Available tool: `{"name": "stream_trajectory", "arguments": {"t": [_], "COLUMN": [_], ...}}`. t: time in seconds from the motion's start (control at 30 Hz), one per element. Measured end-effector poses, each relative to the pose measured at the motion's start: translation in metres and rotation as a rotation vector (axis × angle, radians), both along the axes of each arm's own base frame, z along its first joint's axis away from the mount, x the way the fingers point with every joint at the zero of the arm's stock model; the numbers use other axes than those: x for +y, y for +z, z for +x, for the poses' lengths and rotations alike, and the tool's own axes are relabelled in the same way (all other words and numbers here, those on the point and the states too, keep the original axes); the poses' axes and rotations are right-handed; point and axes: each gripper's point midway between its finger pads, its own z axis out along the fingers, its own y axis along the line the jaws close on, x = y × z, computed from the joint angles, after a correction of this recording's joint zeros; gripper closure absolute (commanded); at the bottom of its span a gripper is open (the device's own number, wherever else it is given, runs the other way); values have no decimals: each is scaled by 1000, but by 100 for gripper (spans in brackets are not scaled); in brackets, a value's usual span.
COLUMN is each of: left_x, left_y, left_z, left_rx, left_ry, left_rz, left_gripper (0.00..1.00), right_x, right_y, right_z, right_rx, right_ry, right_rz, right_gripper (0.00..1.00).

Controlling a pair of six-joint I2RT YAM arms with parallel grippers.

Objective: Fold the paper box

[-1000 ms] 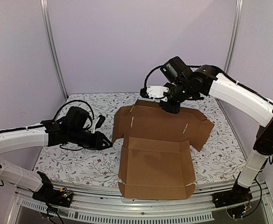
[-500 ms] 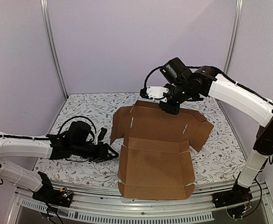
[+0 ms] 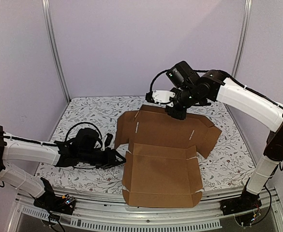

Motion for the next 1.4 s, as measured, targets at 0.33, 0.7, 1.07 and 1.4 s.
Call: {"name": "stream_trajectory", "arguments": {"t": [0.33,0.7,1.07,1.4], "left_x": [9,8,1,18], "left_y": [-34,-63,-64,-48], "left_z": [-5,-7,-3,-3], "left_rx": [48,81,61,8], "left_ry": [23,37,52,65], "left_rz": [81,119,67,137], "left_gripper": [65,68,69,56], "right_x": [1,1,-5,-7], "right_y": [2,2,10,12], "right_z": [0,-1,-6,-9], "right_rx": [-3,0,-7,-7], "right_ry": [-1,2,-3,-5], "right_rz": [8,12,28,36], "right_gripper": [100,100,100,100]}}
